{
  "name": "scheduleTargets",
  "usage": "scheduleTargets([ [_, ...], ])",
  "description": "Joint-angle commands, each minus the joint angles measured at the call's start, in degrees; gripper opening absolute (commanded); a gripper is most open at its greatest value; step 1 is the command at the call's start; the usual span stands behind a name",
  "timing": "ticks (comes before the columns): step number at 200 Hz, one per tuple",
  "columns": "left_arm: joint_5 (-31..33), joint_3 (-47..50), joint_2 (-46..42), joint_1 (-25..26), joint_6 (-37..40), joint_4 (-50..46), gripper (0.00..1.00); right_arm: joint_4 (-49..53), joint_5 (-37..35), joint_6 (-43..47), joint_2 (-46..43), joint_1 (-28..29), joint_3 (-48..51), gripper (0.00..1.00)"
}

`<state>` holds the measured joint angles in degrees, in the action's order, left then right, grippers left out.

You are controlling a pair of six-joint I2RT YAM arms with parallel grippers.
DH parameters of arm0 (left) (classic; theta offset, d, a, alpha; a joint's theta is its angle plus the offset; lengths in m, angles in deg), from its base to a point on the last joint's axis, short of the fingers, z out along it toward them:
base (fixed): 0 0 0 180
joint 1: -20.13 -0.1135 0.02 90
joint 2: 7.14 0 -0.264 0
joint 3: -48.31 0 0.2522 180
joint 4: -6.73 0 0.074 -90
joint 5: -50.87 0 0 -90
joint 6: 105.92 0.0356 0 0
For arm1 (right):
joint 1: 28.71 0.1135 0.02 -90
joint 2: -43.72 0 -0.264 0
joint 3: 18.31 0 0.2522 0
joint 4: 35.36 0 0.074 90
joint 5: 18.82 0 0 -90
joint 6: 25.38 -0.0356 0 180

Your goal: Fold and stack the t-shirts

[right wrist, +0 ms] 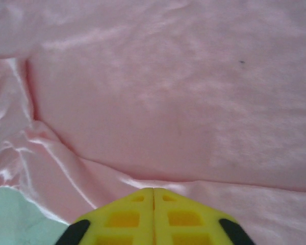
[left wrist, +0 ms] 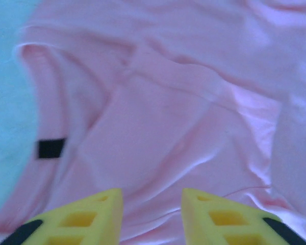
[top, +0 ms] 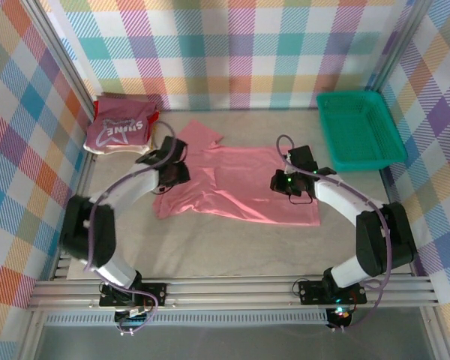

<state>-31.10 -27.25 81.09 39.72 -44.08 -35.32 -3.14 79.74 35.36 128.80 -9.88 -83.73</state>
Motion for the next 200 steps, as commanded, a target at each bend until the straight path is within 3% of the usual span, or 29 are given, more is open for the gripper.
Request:
scheduleTargets([
  [1,-3.2,8.4,-4.6,-4.0,-4.6,1.0,0.25,2.2,-2.2,-3.6,-3.1,-2.4,4.2,0.00],
  [19,-6.3,13.0,-7.3,-5.8,-4.8,0.0,0.12,4.4,-2.5,-5.1,-6.6,-4.8,7.9,0.00],
  [48,-9.8,17.8,-7.7,-7.0,-5.2,1.2,0.05,7.7,-3.9,-5.9,-9.6,-9.3,12.8,0.00],
  [80,-12.4,19.9,-2.6,-11.2,-4.7,5.2,0.00,6.2,-3.5,-7.8,-7.0,-13.1,14.7,0.00],
  [119,-11.8,22.0,-3.3,-15.1,-5.1,3.5,0.00,4.1,-1.6,-9.6,-1.8,-15.1,14.2,0.00],
  [161,-14.2,26.1,-9.3,-21.6,-4.5,0.2,0.00,3.7,-2.9,-12.4,-4.1,-16.5,17.5,0.00],
  [200,-14.0,25.7,-8.7,-22.1,-2.1,-1.4,0.00,2.5,-2.8,-11.5,-5.2,-17.4,19.1,0.00],
])
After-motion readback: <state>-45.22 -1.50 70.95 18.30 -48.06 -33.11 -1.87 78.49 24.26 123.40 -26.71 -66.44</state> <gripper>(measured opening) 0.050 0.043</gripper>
